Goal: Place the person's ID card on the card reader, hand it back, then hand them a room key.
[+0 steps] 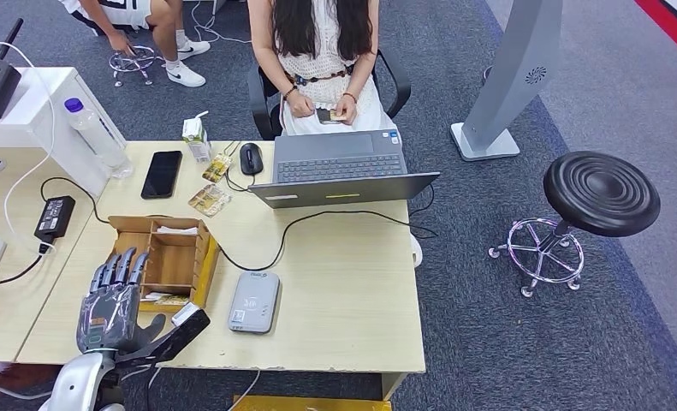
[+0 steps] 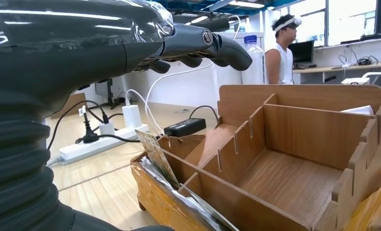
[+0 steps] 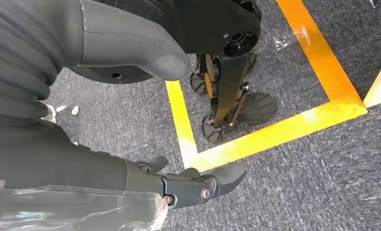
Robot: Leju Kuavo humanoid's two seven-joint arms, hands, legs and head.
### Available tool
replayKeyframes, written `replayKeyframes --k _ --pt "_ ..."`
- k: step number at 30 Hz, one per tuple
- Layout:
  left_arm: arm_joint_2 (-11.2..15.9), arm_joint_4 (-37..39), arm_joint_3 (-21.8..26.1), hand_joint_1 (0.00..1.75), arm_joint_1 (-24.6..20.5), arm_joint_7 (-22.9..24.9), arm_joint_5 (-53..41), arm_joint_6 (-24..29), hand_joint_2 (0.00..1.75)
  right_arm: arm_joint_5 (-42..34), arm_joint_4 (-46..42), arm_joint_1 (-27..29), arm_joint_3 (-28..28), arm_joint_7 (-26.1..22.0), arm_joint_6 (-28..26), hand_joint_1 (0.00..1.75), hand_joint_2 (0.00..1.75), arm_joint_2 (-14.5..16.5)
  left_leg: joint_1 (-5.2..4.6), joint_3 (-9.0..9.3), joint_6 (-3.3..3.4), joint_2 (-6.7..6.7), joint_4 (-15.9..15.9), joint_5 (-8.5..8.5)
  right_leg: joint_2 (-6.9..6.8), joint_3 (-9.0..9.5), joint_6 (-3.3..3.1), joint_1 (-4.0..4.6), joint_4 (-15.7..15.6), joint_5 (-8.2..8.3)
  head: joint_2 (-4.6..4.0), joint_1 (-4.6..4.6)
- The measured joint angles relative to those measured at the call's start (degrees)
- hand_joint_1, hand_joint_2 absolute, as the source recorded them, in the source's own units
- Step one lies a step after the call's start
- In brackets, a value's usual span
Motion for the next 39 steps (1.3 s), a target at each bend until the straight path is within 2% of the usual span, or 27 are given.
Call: replayKeyframes --k 10,13,17,20,39 --pt "-0.2 0.6 0.6 0.0 0.1 0.2 1.1 0.2 1.75 0.0 0.0 0.0 0.0 0.0 0.0 0.0 1.75 0.0 0.01 0.0 0.0 0.0 0.0 0.0 0.0 0.01 0.0 0.01 0.0 0.0 0.0 0.0" --pt "-0.1 0.6 3.1 0.0 0.8 0.2 3.3 0.6 1.75 0.1 0.0 0.0 0.0 -0.1 0.0 0.0 1.75 0.0 0.02 0.01 -0.01 0.04 0.0 0.01 0.04 0.0 0.0 0.01 0.0 0.0 0.0 0.0" --pt "-0.1 -0.2 8.3 0.0 2.2 -2.6 3.5 -0.4 1.75 0.4 0.0 0.1 0.0 -0.1 0.0 0.0 1.75 0.0 0.01 0.01 -0.01 -0.01 0.0 0.01 -0.01 -0.02 0.0 0.01 0.0 -0.01 0.0 -0.01" --pt "-0.6 -0.8 9.6 0.0 2.5 -3.6 2.5 -1.2 1.75 0.6 0.0 0.0 0.0 -0.1 0.1 0.0 1.75 0.0 0.01 -0.01 -0.01 -0.05 0.0 0.01 -0.06 0.0 0.0 0.01 0.0 -0.02 0.0 0.0" --pt "-3.3 2.5 6.0 0.0 -0.5 -6.5 -0.3 2.1 1.75 2.1 0.0 -0.4 0.0 -0.2 0.1 0.0 1.75 0.0 0.01 0.01 -0.01 -0.03 0.0 0.01 -0.04 0.0 0.01 0.01 0.0 0.0 0.0 -0.01"
